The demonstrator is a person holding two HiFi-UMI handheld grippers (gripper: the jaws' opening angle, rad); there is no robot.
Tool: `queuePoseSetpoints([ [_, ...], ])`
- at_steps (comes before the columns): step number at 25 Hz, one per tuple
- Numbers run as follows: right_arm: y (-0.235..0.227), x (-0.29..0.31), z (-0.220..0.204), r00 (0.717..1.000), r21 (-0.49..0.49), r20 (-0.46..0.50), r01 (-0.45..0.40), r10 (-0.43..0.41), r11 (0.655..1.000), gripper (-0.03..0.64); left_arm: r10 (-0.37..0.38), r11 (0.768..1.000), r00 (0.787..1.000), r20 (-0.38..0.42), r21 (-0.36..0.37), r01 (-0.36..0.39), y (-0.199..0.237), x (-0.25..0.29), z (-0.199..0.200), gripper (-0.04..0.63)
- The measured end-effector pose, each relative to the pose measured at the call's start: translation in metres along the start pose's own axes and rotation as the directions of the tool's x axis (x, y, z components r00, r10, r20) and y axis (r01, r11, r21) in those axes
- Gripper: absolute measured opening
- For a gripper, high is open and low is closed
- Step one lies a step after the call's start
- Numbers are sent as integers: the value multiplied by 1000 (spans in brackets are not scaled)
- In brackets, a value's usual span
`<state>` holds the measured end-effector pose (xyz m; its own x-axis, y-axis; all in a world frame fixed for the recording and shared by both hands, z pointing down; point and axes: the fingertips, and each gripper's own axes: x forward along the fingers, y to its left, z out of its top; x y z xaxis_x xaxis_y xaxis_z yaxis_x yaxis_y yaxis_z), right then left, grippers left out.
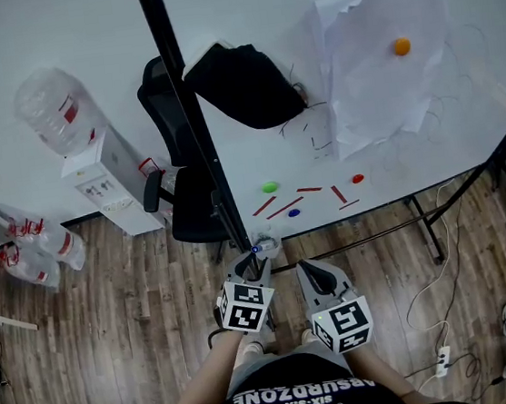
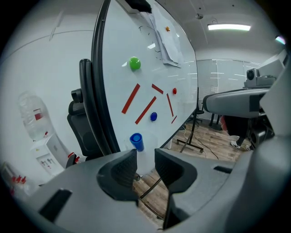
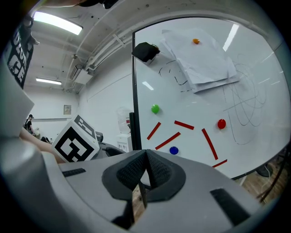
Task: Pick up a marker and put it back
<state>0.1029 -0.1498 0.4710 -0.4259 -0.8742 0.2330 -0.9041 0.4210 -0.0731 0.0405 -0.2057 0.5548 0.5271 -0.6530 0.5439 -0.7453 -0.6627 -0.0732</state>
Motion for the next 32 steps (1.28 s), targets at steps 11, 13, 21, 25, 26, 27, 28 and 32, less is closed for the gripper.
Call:
queuePoseSetpoints([
  [11,18,5,-3,999,-18,-12,-40,40,999,-3,3,998,999,41,-71,0,-1,-37,4,101],
  [13,20,6,-5,999,-21,-17,-45,45,999,-3,4,997,998,56,-81,0,-2,-43,6,83],
  [21,33,9,-5,997,-25,-25,-71,70,997,-3,40,991,990,137,-135,-21,4,-68,16,11],
  [25,39,9,-5,996,-27,-28,-86,85,996,-3,43,989,985,164,-148,-18,6,-76,18,6],
  [26,41,9,-4,996,-28,-29,-90,89,996,-3,42,989,984,172,-148,-16,5,-77,19,6],
  [27,42,9,-4,995,-29,-29,-92,91,995,-3,40,989,983,178,-149,-13,4,-79,21,6],
  [28,43,9,-4,995,-31,-28,-94,93,995,-3,38,989,982,183,-150,-10,3,-81,23,6],
  [32,47,7,-2,995,-38,-25,-95,94,995,-3,37,989,979,199,-149,-8,0,-86,26,6],
])
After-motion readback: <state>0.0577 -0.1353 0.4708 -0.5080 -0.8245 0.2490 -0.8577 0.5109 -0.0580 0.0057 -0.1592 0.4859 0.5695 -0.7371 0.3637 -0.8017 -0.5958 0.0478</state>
